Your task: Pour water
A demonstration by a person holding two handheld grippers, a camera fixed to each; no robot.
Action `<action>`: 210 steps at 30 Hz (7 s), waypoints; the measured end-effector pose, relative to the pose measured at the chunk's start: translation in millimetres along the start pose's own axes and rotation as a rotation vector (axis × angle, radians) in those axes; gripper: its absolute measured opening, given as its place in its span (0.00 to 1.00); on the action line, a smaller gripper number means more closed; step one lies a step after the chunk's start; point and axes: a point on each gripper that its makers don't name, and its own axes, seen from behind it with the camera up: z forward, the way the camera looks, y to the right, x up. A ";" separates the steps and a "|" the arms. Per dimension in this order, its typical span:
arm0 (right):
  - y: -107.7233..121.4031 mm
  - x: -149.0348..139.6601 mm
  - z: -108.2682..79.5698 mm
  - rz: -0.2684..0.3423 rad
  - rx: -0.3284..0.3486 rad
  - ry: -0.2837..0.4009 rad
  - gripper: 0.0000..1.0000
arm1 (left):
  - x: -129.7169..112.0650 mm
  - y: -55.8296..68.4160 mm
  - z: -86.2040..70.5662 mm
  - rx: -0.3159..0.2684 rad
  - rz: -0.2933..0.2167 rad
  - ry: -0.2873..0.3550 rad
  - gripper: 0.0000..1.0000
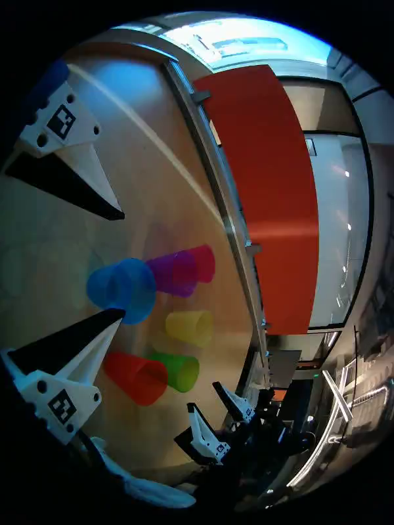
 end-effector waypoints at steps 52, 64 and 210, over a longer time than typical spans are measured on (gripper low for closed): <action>-2.8 -23.6 65.6 -0.011 0.037 -0.068 1.00 | -15.3 35.1 56.6 -0.138 -0.004 -0.064 1.00; -3.1 -24.8 66.8 -0.006 0.039 -0.061 0.92 | -15.3 36.8 61.6 -0.145 -0.022 -0.066 0.97; -55.2 180.8 12.5 -0.060 0.137 0.427 0.91 | 217.8 42.3 -65.2 0.108 0.340 0.459 0.86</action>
